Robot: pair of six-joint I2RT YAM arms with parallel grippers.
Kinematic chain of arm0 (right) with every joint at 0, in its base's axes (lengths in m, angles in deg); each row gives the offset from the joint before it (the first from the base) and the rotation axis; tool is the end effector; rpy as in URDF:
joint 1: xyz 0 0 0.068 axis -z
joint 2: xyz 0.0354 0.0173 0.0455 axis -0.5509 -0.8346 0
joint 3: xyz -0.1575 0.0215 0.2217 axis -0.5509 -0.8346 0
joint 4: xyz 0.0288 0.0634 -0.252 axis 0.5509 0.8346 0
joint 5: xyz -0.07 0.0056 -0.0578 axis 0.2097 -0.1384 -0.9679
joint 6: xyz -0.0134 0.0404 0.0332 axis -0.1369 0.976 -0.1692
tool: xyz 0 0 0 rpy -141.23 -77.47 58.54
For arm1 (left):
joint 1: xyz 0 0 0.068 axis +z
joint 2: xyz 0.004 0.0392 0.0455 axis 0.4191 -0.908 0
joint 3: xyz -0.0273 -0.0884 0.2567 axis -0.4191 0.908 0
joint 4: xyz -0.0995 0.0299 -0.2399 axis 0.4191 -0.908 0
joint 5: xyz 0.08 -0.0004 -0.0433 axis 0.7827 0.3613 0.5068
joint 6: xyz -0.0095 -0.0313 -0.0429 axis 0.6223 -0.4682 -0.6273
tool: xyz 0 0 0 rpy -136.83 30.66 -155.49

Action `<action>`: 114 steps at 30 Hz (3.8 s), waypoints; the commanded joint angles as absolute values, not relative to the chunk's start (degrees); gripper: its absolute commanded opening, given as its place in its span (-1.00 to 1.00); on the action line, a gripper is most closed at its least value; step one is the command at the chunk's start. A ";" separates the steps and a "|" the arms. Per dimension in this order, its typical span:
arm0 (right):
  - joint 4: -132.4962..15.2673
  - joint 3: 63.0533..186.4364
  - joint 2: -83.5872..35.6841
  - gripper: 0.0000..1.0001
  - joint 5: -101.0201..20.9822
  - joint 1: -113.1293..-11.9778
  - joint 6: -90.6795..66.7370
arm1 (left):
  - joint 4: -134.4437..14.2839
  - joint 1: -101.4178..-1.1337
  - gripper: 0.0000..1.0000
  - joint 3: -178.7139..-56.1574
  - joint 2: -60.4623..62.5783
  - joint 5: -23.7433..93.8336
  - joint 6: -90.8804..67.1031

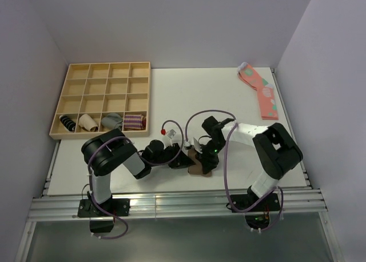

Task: Roll the socks
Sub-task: Roll the sock at the center of the board.

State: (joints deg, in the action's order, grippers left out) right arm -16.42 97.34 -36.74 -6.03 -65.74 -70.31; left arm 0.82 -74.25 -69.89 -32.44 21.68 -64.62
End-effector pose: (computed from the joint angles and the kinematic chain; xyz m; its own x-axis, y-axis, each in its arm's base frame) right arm 0.2026 0.1562 0.1430 -0.2007 -0.8194 -0.5369 -0.9196 -0.0313 0.3917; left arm 0.1782 -0.2286 0.0867 -0.9401 -0.1894 -0.2834 0.1905 0.3973 -0.8977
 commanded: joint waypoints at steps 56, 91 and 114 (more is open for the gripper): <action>18.22 121.27 -64.78 -0.57 -3.71 -58.12 -80.13 | -19.21 -100.63 -0.03 -78.23 -26.37 57.63 -12.87; -4.98 112.66 -39.21 0.12 0.59 -47.85 -64.67 | -27.64 -93.07 -0.99 -81.91 -35.68 33.56 -30.89; -2.35 101.59 -19.35 0.18 4.28 -35.80 -79.16 | -46.61 -81.20 -0.99 -92.54 -38.58 16.59 -41.27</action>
